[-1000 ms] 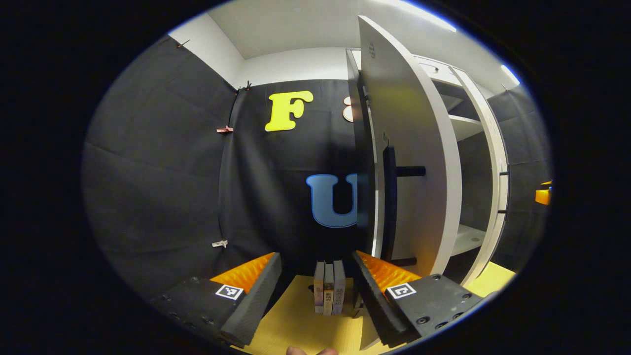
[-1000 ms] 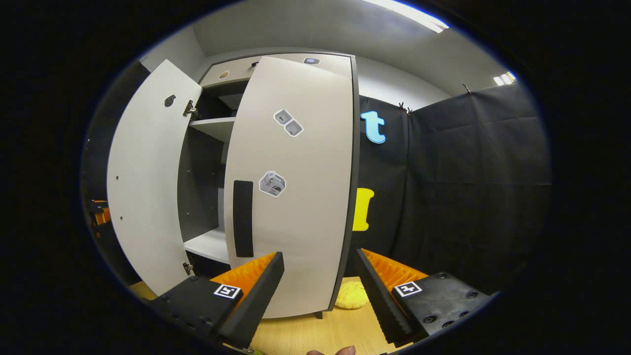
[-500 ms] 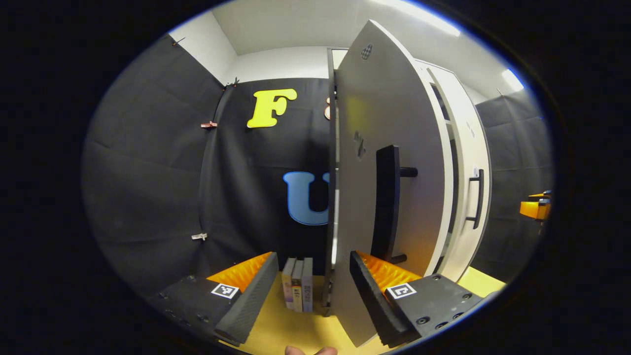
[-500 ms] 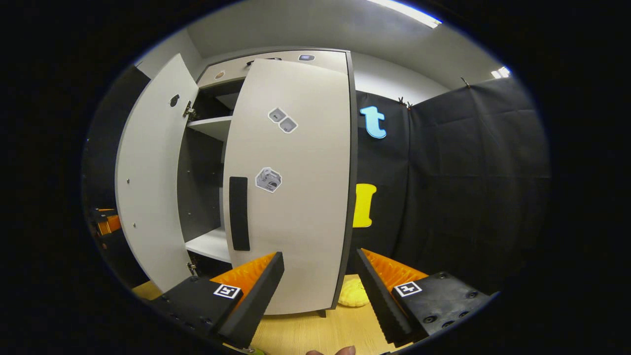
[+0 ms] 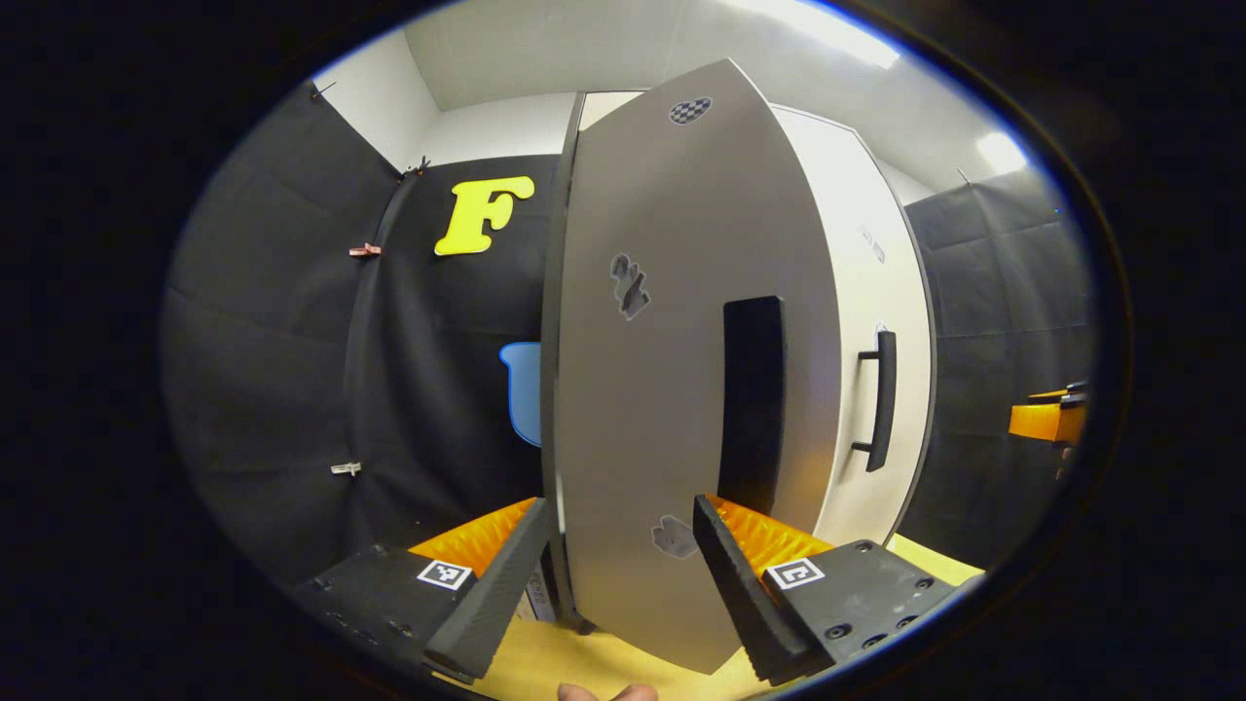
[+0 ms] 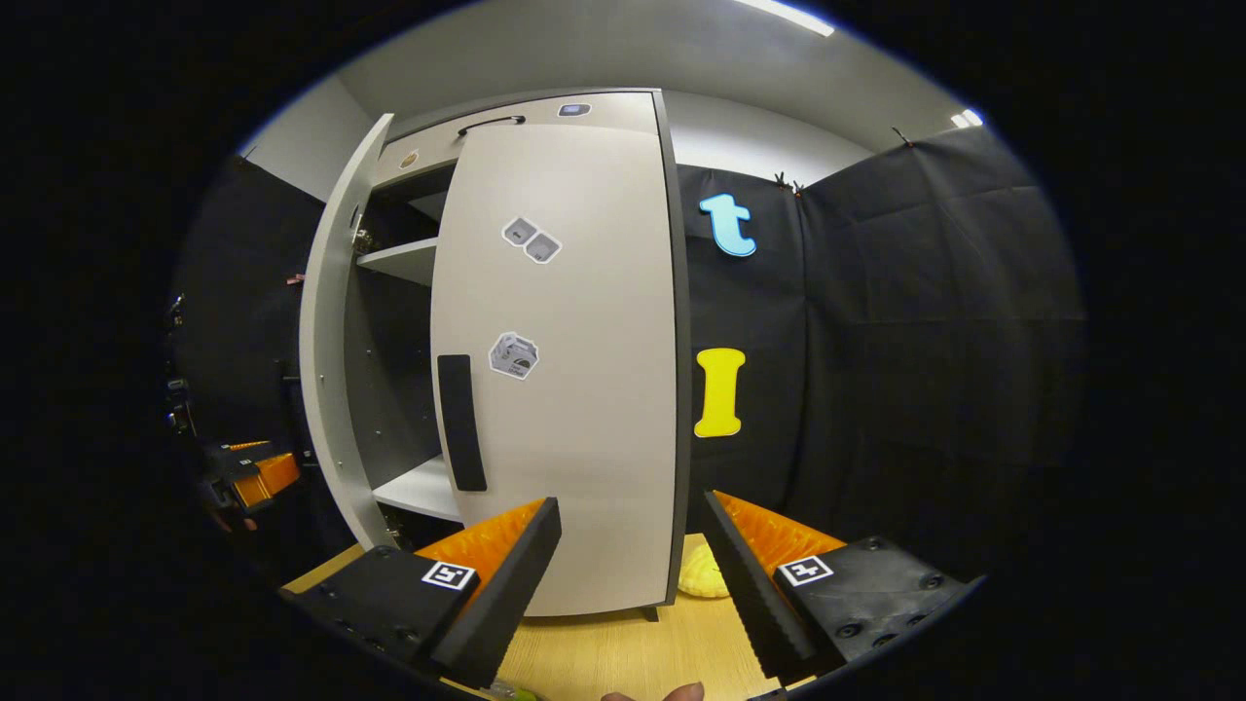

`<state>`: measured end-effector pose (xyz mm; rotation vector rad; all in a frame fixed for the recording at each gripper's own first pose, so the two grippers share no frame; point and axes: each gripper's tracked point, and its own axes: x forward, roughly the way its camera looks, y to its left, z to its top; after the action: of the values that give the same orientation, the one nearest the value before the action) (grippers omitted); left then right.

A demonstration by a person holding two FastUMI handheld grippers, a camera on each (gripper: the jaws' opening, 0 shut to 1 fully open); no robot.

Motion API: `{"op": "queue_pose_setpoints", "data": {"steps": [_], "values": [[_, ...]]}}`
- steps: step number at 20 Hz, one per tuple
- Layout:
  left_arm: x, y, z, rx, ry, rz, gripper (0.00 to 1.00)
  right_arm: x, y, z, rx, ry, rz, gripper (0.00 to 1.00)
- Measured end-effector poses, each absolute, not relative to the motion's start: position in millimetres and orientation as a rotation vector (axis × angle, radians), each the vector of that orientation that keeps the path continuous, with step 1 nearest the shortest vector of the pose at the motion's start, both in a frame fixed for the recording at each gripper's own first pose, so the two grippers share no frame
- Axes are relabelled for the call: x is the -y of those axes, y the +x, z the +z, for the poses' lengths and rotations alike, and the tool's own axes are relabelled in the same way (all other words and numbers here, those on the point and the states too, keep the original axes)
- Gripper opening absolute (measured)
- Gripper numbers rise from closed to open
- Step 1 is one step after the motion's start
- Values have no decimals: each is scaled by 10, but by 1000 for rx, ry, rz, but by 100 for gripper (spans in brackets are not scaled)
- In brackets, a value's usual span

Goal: Grasp the bottle in the cabinet with the left hand and place it on the coaster, then close the right door with the right hand and the left door with the left hand.

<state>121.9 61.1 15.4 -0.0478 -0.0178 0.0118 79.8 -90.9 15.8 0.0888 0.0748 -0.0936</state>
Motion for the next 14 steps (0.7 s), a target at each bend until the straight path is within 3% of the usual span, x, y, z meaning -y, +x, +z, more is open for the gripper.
{"op": "queue_pose_setpoints", "data": {"steps": [14], "values": [[-270,1696,150,5,-62,-3,94,893,915,165,-77,99,-74,96]]}}
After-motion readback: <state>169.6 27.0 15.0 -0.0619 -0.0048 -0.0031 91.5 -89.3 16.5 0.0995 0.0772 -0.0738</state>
